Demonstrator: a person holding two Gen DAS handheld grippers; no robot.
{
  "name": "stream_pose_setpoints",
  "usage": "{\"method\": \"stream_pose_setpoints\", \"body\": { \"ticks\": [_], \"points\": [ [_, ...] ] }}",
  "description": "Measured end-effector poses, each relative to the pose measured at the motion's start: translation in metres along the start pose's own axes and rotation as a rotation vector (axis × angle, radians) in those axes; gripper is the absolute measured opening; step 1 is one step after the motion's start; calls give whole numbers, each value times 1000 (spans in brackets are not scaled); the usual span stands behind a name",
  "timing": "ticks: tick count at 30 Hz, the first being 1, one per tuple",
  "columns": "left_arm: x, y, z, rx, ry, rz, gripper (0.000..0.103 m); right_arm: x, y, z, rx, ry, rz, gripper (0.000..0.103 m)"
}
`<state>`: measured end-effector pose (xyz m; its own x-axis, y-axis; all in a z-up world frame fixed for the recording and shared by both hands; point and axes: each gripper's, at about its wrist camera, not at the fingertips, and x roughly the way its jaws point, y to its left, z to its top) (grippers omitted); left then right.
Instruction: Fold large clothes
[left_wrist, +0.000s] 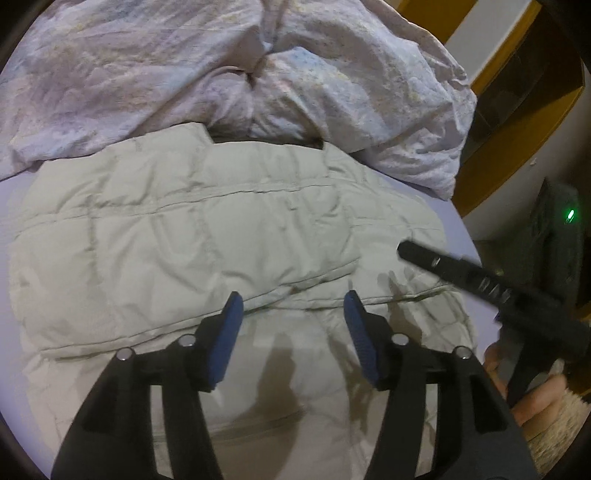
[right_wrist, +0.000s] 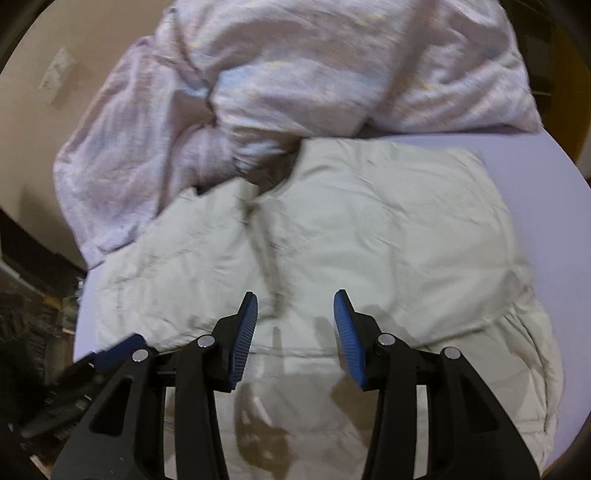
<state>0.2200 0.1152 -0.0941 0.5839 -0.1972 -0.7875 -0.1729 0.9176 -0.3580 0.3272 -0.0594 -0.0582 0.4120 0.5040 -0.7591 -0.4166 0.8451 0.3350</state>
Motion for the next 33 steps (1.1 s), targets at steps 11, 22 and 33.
{"method": "stream_pose_setpoints", "body": {
  "ticks": [11,22,33],
  "points": [
    [-33,63,-13,-103,-15,163,71,53,63,14,-174,68,22,32],
    [-57,133,-48,-231,6,286,73,108,50,-14,-206,215,-80,27],
    [-85,181,-80,-321,30,303,80,56,-16,7,38,274,119,77]
  ]
}}
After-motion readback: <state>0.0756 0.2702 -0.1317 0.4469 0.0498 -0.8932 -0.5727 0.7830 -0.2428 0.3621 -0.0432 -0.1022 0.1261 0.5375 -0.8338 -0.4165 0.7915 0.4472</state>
